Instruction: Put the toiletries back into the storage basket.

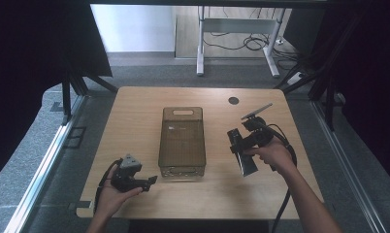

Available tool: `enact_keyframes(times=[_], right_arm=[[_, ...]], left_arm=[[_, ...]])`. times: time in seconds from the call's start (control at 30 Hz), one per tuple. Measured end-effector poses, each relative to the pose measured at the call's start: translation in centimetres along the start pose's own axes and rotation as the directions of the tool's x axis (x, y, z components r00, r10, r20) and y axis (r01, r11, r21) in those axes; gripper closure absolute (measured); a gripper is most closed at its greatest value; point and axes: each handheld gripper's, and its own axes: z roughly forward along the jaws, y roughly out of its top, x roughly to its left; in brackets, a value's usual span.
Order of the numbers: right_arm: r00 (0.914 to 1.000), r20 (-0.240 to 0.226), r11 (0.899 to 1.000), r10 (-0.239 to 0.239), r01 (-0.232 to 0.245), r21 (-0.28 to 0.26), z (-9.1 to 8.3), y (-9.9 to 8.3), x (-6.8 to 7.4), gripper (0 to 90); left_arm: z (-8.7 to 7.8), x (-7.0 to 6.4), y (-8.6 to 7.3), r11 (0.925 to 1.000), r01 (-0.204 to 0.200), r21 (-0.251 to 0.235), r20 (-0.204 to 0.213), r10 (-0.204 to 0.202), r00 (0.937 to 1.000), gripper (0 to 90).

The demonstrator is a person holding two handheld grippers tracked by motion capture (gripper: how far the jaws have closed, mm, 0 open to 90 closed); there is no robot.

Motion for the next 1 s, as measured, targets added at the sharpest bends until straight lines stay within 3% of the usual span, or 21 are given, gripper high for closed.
enact_keyframes(times=[0.4,1.0], right_arm=[[0.9997,-0.026,1.000,-0.006,0.006,-0.011,-0.1,2.3,1.2,46.6],[0.9983,-0.051,1.000,-0.029,0.029,-0.009,1.4,6.2,3.5,46.6]], left_arm=[[-0.2,0.1,0.0,1.0000,0.004,-0.005,0.000,-0.004,1.0000,23.8],[-0.3,0.3,0.0,1.0000,0.003,-0.007,0.001,-0.003,1.0000,23.7]])
